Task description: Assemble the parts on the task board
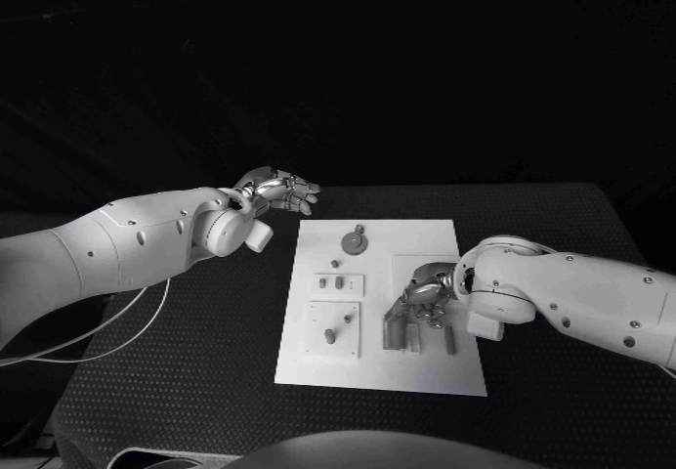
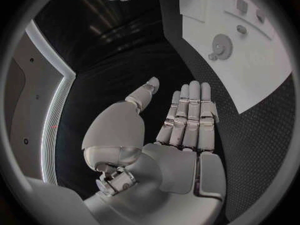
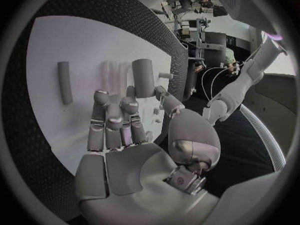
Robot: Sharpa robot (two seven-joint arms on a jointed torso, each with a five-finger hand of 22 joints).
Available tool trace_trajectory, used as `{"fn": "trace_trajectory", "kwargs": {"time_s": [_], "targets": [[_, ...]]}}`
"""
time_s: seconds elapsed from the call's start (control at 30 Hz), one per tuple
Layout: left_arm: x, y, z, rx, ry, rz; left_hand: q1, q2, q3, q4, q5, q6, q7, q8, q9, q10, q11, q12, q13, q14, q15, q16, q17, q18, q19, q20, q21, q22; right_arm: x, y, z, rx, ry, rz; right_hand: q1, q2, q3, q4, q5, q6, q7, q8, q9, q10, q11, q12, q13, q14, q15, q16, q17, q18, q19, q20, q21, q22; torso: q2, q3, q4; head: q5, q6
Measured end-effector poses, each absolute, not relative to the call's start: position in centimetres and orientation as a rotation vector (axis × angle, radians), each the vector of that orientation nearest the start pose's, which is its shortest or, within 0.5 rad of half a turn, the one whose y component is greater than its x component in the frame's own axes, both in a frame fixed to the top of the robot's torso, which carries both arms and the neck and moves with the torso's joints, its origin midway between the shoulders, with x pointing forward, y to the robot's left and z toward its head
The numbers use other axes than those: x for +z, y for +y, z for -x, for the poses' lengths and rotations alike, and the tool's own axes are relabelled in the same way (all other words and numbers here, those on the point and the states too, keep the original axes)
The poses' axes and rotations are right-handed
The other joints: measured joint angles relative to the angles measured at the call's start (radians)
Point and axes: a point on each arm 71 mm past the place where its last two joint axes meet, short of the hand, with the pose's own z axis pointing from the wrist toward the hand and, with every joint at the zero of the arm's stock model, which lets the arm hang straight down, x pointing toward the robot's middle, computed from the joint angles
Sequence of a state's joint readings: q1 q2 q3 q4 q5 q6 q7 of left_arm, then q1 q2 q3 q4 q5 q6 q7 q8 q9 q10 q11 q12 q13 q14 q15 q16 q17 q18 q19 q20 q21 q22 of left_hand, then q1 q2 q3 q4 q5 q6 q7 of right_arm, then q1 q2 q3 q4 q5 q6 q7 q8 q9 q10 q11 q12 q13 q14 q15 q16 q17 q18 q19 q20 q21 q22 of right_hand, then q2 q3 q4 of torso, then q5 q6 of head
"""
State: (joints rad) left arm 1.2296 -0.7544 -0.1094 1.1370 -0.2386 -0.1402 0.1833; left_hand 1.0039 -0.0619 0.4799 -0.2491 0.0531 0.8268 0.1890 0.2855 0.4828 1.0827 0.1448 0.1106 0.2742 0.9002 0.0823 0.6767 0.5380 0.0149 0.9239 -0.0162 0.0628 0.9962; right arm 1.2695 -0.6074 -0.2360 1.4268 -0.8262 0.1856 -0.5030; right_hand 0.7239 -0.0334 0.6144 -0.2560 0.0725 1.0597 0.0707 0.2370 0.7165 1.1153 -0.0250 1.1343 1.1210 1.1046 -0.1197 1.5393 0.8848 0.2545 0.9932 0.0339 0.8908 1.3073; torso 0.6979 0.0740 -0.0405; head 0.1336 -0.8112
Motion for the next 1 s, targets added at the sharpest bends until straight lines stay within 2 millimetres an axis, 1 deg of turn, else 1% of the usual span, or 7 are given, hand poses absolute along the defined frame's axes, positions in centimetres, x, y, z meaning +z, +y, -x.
{"fn": "trace_trajectory", "kwargs": {"time_s": [0.2, 0.6, 0.63, 0.77, 0.83, 0.93, 1.0], "targets": [[-21.87, 27.81, -54.39, -1.174, 1.676, 0.994, 0.0, 0.0, 0.0, 0.0, 0.0, 0.0, 0.0, 0.0, 0.0, 0.0, 0.0, 0.0, 0.0, 0.0, 0.0, 0.0, 0.0, 0.0, 0.0, 0.0, 0.0, 0.0, -27.09, -12.97, -45.8, 0.54, 2.596, -0.122, -0.002, 0.002, -0.002, 0.007, 0.001, 0.001, -0.001, 0.002, 0.0, 0.0, 0.0, 0.0, 0.0, 0.0, 0.0, 0.0, 0.0, 0.0, 0.0, 0.0, 0.0, 0.0, 0.0, 0.0, 0.0, 0.0, -0.002], [-21.87, 27.82, -54.38, -1.174, 1.676, 0.994, 0.0, 0.0, 0.002, 0.002, 0.0, 0.0, 0.0, 0.0, -0.001, 0.0, 0.0, 0.0, 0.0, 0.0, 0.0, 0.0, 0.002, 0.0, 0.0, 0.0, 0.0, 0.0, -27.46, -13.08, -45.8, 0.518, 2.592, -0.107, -0.002, 0.002, -0.002, 0.007, 0.005, 0.0, 0.0, 0.002, 0.0, -0.004, -0.004, 0.0, 0.001, -0.002, 0.001, 0.0, 0.0, 0.0, 0.0, 0.0, 0.0, 0.0, 0.0, 0.0, 0.0007, 0.002, -0.003], [-21.87, 27.83, -54.38, -1.174, 1.676, 0.994, 0.0, 0.0, 0.002, 0.002, 0.0, 0.0, 0.0, 0.0, -0.001, 0.0, 0.0, 0.0, 0.0, 0.0, 0.0, 0.0, 0.002, 0.0, 0.0, 0.0, 0.0, 0.0, -27.48, -13.08, -45.8, 0.517, 2.591, -0.107, -0.003, 0.002, -0.007, 0.013, 0.005, 0.0, 0.0, 0.002, 0.001, -0.004, -0.004, 0.0, 0.001, -0.002, 0.002, 0.0, 0.0, 0.0, 0.0, 0.0, 0.0, 0.0, 0.0, 0.0, 0.0007, 0.002, -0.003], [-21.87, 27.84, -54.38, -1.173, 1.676, 0.994, 0.0, 0.0, 0.002, 0.002, 0.0, 0.0, 0.0, 0.0, -0.001, 0.0, 0.0, 0.0, 0.0, 0.0, 0.0, 0.0, 0.002, 0.0, 0.0, 0.0, 0.0, 0.0, -27.56, -13.04, -45.79, 0.513, 2.589, -0.102, -0.013, -0.008, -0.006, 0.019, 0.005, 0.0, 0.0, 0.002, 0.002, -0.004, -0.004, 0.0, 0.001, -0.003, 0.002, 0.0, 0.0, 0.0, 0.0, 0.0, 0.0, 0.0, 0.0, -0.0001, 0.0007, 0.002, -0.004], [-21.87, 27.84, -54.38, -1.173, 1.676, 0.994, 0.0, 0.0, 0.002, 0.002, 0.0, 0.0, 0.0, 0.0, -0.001, 0.0, 0.0, 0.0, -0.001, 0.0, 0.0, 0.0, 0.002, 0.0, 0.0, 0.0, 0.0, 0.0, -27.61, -13.03, -45.8, 0.51, 2.587, -0.1, -0.02, -0.015, -0.004, 0.021, 0.005, 0.0, 0.0, 0.004, 0.002, -0.007, 0.0, 0.0, 0.001, -0.003, 0.002, 0.0, 0.0, 0.0, 0.0, 0.0, 0.0, 0.0, 0.0, -0.0002, 0.0007, 0.002, -0.004], [-21.87, 27.84, -54.38, -1.173, 1.676, 0.994, 0.0, 0.0, 0.002, 0.002, 0.0, 0.0, 0.0, 0.0, -0.001, 0.0, 0.0, 0.0, -0.001, 0.0, 0.0, 0.0, 0.002, 0.0, 0.0, 0.0, 0.0, 0.0, -27.72, -13.07, -45.82, 0.505, 2.584, -0.097, -0.032, -0.027, -0.002, 0.034, 0.005, 0.0, 0.0, 0.007, 0.002, -0.007, 0.0, 0.0, 0.002, -0.003, 0.002, 0.0, 0.0, 0.0, 0.0, 0.0, 0.0, 0.0, 0.0, -0.0002, 0.0007, 0.003, -0.004], [-21.87, 27.84, -54.38, -1.173, 1.677, 0.994, 0.0, 0.0, 0.002, 0.002, 0.0, 0.0, 0.0, 0.0, -0.001, 0.0, 0.0, 0.0, -0.001, 0.0, 0.0, 0.0, 0.003, 0.0, 0.0, 0.0, 0.0, 0.0, -27.76, -13.07, -45.81, 0.502, 2.583, -0.094, -0.039, -0.034, 0.0, 0.041, 0.007, 0.0, 0.0, 0.003, 0.002, -0.011, 0.0, 0.0, 0.002, -0.003, 0.002, 0.0, 0.0, 0.0, 0.0, 0.0, 0.0, 0.0, 0.0, -0.0002, 0.0006, 0.003, -0.004]]}}
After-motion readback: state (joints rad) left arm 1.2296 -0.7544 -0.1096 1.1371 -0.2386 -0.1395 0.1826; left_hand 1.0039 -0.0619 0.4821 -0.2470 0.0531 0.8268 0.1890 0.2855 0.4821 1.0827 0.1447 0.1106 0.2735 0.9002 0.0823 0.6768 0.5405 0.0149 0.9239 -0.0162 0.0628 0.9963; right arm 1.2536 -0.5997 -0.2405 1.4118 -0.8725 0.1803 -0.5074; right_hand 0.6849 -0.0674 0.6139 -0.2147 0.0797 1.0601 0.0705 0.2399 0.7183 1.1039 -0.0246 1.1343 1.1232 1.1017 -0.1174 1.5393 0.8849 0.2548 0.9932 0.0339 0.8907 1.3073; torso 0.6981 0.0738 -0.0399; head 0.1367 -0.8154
